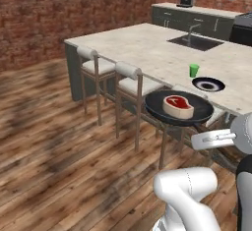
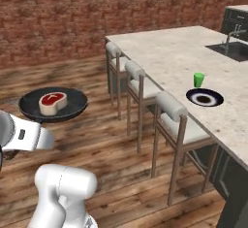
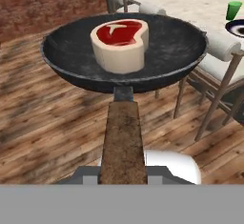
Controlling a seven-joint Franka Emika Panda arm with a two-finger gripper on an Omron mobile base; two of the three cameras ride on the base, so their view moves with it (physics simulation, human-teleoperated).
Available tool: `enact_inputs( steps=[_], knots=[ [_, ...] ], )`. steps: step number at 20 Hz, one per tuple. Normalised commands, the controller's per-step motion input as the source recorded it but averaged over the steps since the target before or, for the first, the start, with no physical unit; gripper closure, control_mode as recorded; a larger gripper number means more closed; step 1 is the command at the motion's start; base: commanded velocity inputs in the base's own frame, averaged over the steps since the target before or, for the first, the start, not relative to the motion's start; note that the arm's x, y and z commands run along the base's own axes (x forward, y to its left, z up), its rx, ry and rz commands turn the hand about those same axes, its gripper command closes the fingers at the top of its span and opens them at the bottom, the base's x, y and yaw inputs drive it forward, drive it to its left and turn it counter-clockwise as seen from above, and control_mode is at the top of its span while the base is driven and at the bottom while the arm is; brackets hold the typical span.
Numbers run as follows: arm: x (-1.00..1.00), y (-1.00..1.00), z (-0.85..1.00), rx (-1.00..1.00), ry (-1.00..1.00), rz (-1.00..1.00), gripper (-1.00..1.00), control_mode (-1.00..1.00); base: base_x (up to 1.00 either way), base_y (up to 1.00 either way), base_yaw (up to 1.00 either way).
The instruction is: Pick up the pan with the steak in it and place it on the dining table. Then place the steak on the plate.
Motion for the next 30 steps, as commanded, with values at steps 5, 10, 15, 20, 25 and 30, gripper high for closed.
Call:
enact_inputs(
  steps=[5, 10, 15, 20, 25, 30],
  knots=[
    [0.0, 0.0, 0.0, 0.0, 0.0, 0.0, 1.0, 1.0, 0.0, 0.09, -0.5],
    [0.0, 0.0, 0.0, 0.0, 0.0, 0.0, 1.0, 1.0, 0.0, 0.1, -0.5],
    [0.0, 0.0, 0.0, 0.0, 0.0, 0.0, 1.0, 1.0, 0.0, 0.12, -0.49],
    [0.0, 0.0, 0.0, 0.0, 0.0, 0.0, 1.0, 1.0, 0.0, 0.1, -0.49],
    [0.0, 0.0, 0.0, 0.0, 0.0, 0.0, 1.0, 1.0, 0.0, 0.08, -0.49],
    [0.0, 0.0, 0.0, 0.0, 0.0, 0.0, 1.0, 1.0, 0.0, 0.08, -0.49]
  ],
)
